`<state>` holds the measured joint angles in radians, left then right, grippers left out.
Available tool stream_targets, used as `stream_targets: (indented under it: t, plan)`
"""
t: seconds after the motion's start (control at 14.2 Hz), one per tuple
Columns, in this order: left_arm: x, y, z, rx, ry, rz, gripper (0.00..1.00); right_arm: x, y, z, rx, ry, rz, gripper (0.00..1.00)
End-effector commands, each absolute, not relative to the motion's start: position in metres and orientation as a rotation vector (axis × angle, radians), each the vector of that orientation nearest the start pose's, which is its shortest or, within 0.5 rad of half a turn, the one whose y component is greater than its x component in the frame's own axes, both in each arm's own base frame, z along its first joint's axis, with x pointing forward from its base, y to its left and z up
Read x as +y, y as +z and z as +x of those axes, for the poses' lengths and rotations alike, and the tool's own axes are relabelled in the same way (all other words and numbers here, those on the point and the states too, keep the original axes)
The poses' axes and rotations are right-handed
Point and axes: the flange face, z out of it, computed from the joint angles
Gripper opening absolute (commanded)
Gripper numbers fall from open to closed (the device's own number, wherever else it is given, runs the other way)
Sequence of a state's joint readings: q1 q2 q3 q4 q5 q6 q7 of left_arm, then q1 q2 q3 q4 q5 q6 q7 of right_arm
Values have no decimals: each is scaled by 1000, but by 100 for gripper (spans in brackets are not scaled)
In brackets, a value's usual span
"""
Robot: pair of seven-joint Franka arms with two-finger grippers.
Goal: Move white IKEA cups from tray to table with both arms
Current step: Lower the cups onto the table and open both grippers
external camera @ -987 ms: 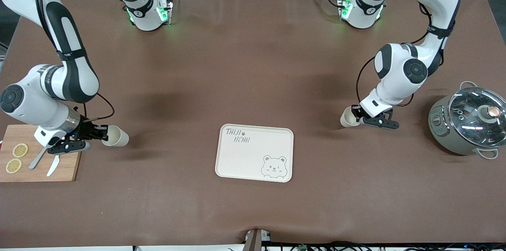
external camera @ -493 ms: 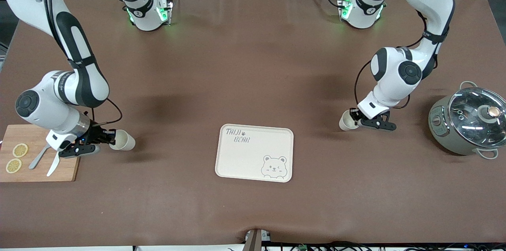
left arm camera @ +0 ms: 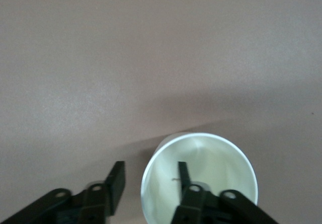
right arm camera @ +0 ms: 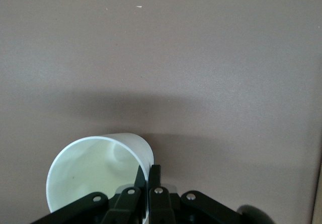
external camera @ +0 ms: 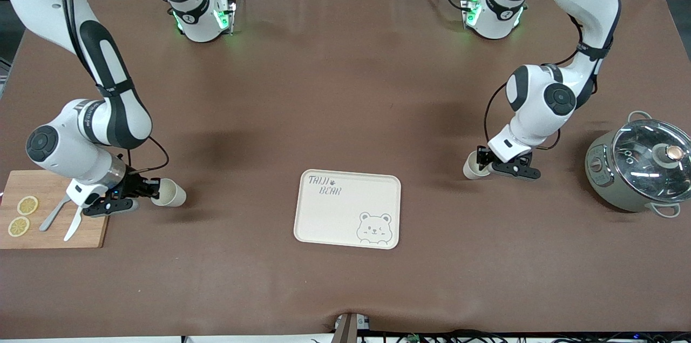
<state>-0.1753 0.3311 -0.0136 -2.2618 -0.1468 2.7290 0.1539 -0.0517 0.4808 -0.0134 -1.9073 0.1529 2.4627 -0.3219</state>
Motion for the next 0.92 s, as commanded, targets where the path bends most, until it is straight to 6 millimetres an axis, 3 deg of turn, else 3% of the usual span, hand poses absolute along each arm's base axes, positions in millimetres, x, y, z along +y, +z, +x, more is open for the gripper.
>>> stream_targets:
  t: [0.0,0.28,0.35,0.42,0.49,0.56,0.63,0.7,0.78,0.85]
  plan:
    - [-82,266,536,337,-105,-3228,100,-34,249,636,-198,-155,-3040,0]
    - [-79,305,539,297,-84,-3245,100,-35,246,636,-196,-157,-3041,0]
    - [-81,314,543,284,-90,-3250,100,-35,247,637,-197,-157,-3041,11]
    - [-83,329,547,246,-110,-3257,100,-35,247,637,-195,-157,-3040,35]
    - [-84,346,555,209,-125,-3264,100,-36,247,637,-195,-160,-3041,85]
    - [-83,367,565,209,-103,-3263,100,-37,248,638,-191,-162,-3042,100]
    - [-74,377,563,297,-43,-3224,100,-37,250,639,-196,-156,-3039,100]
    - [-42,397,573,238,-74,-3218,100,-40,255,641,-198,-168,-3040,100]
    - [-27,412,579,207,-67,-3222,100,-41,266,644,-201,-185,-3039,100]
    - [-22,429,585,198,-61,-3227,100,-42,276,645,-203,-147,-3032,100]
